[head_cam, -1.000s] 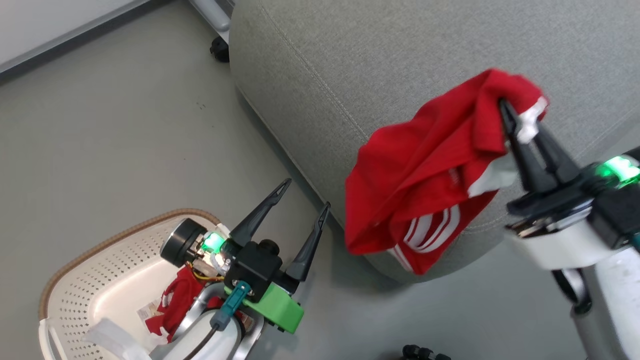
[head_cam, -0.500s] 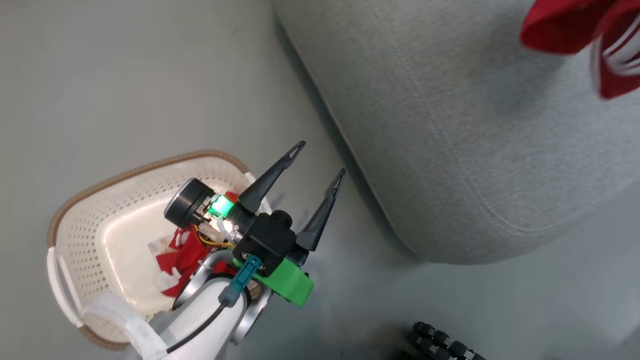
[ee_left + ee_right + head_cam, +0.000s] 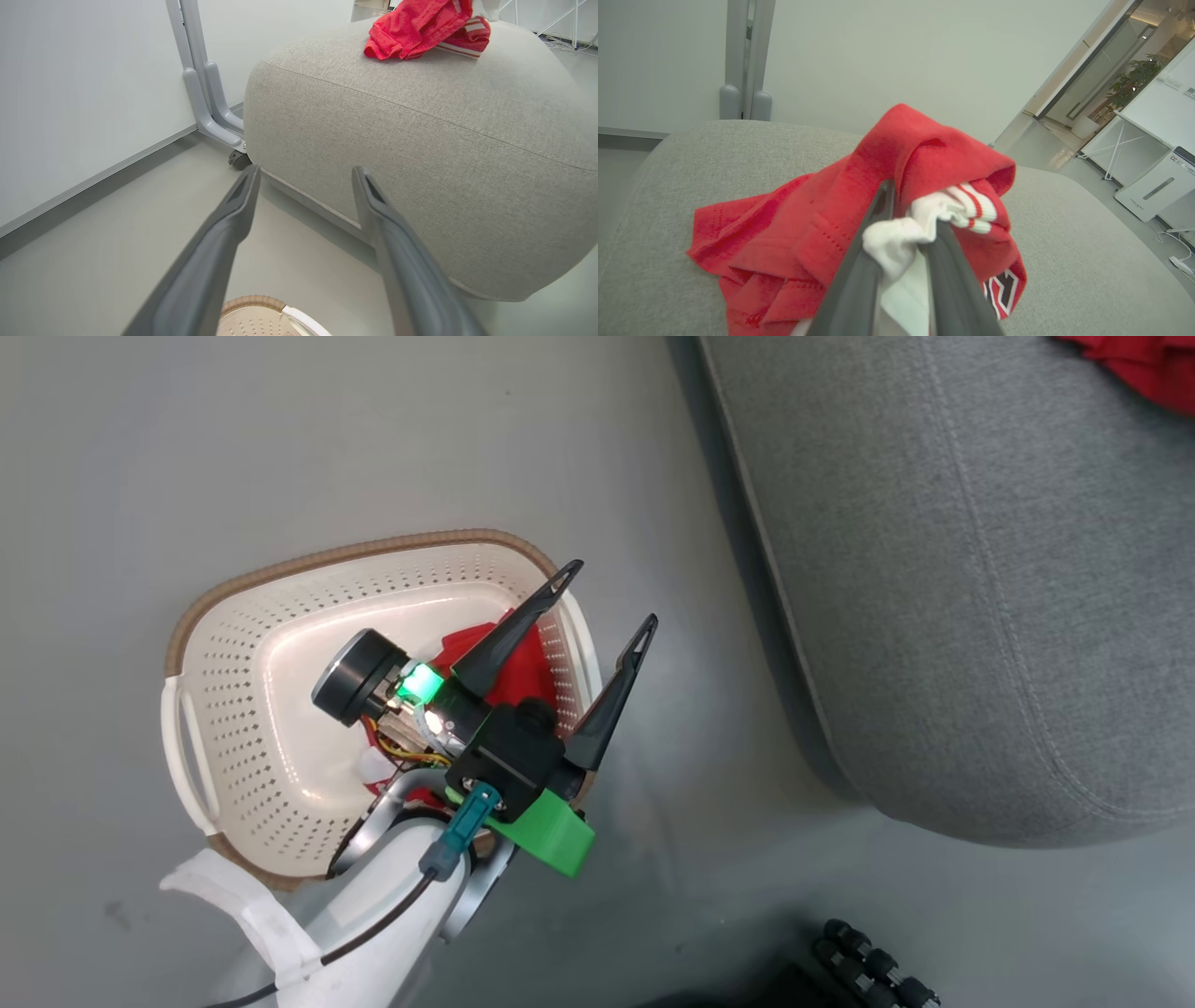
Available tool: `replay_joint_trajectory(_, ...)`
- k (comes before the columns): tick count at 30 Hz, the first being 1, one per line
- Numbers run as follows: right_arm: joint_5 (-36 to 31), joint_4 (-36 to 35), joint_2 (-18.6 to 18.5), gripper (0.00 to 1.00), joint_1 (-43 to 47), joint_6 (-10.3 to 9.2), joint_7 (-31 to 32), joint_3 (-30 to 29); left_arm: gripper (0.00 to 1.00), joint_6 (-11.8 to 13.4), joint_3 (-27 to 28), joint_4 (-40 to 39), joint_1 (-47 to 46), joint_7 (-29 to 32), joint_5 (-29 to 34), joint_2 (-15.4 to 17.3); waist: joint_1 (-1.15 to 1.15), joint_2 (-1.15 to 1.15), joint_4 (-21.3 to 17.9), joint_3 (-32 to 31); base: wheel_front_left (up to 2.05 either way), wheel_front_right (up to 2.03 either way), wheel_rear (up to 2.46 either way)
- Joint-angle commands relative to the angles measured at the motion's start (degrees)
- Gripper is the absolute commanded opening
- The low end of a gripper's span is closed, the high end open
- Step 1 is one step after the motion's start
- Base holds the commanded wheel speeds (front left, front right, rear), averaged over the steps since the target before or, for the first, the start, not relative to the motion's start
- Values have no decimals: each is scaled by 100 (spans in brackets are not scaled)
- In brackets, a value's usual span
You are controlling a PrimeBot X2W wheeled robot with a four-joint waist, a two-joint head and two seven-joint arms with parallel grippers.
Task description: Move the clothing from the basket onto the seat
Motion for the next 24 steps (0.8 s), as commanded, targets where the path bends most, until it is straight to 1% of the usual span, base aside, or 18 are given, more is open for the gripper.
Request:
replay_joint_trajectory(1,-58,129,93,58,157,-10,-2,-145,100,38,4,47,-88,-24,23,4,-1,0,144,30,0,0,0)
replay_joint_trajectory(2,-103,151,206,100,210,-10,-3,-315,100,67,12,69,-75,-52,10,-14,-1,0,167,-17,0,0,0)
replay_joint_trajectory(6,-326,-53,665,100,722,-9,-2,-685,100,139,63,131,71,-197,-151,-123,-1,0,232,-271,0,0,0)
replay_joint_trajectory(10,-466,-310,1097,100,1322,-9,-2,-832,100,262,140,277,245,-323,-269,-193,-1,0,226,-588,0,0,0)
replay_joint_trajectory(11,-480,-345,1149,100,1450,-9,-2,-850,100,278,152,315,280,-348,-301,-223,-1,0,225,-658,0,0,0)
replay_joint_trajectory(15,-547,-464,1535,100,2086,-9,-2,-776,100,360,188,545,481,-479,-411,-312,-1,0,261,-1070,0,0,0)
replay_joint_trajectory(18,-634,-646,1781,100,2512,-9,-2,-682,100,520,290,666,635,-559,-400,-391,-1,0,352,-1418,0,0,0)
replay_joint_trajectory(21,-542,-842,1941,100,2876,-9,-2,-518,100,713,538,519,863,-588,-440,-514,-1,0,481,-1690,0,0,0)
replay_joint_trajectory(24,-378,-1052,2010,100,3191,-9,-2,-156,100,684,920,274,1248,-570,-534,-627,-1,0,673,-1955,0,0,0)
